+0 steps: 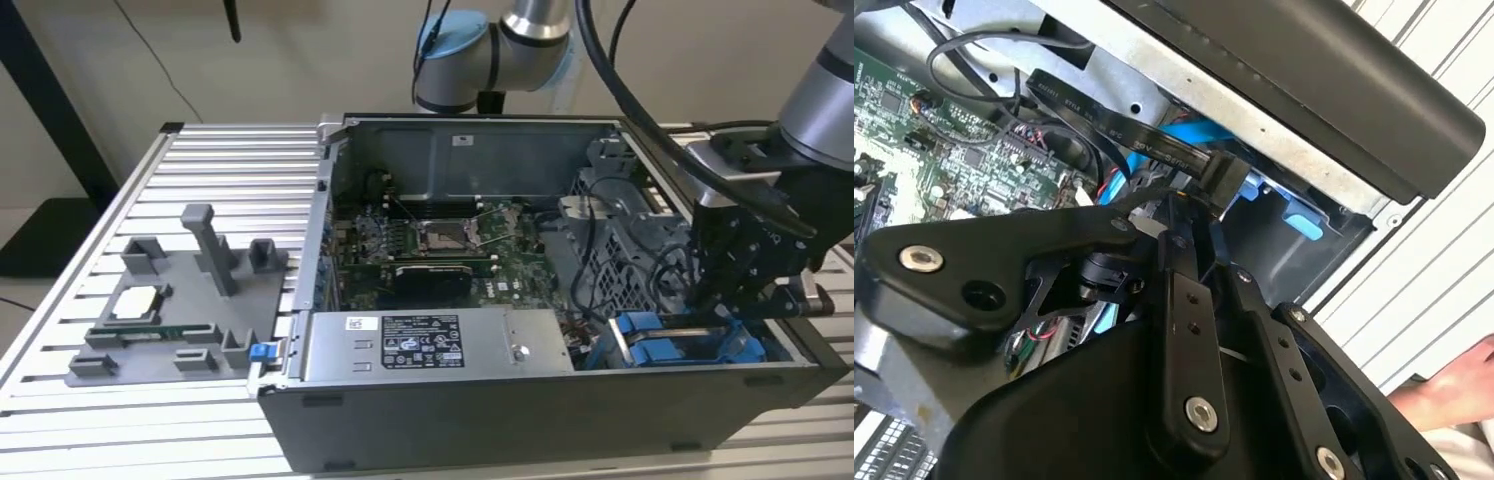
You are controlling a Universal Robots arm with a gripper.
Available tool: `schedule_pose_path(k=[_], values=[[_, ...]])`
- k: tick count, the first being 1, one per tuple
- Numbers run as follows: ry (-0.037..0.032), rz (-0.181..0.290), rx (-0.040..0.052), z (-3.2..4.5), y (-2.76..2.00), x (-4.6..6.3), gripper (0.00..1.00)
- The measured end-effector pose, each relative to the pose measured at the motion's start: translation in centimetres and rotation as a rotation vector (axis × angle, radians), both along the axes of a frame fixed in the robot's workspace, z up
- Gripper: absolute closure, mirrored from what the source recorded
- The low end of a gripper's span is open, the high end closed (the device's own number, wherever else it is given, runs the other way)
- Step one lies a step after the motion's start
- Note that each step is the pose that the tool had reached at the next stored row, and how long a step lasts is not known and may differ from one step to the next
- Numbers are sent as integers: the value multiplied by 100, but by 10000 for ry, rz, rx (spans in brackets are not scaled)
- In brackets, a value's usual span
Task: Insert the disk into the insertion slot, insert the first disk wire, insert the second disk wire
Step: 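Insert the first disk wire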
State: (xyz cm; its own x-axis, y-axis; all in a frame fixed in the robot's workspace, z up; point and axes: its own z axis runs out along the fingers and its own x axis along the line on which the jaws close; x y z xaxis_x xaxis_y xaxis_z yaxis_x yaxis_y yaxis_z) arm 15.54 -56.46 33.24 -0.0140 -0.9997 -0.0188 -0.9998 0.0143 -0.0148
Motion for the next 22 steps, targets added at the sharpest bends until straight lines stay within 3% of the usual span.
schedule_pose_path(k=[6, 13, 17, 22], values=[[1, -2, 52, 204, -1, -15, 0], [1, -1, 53, 368, -1, -32, 0], [0, 0, 52, 416, -1, -36, 0], [1, 0, 54, 417, -1, -37, 0]])
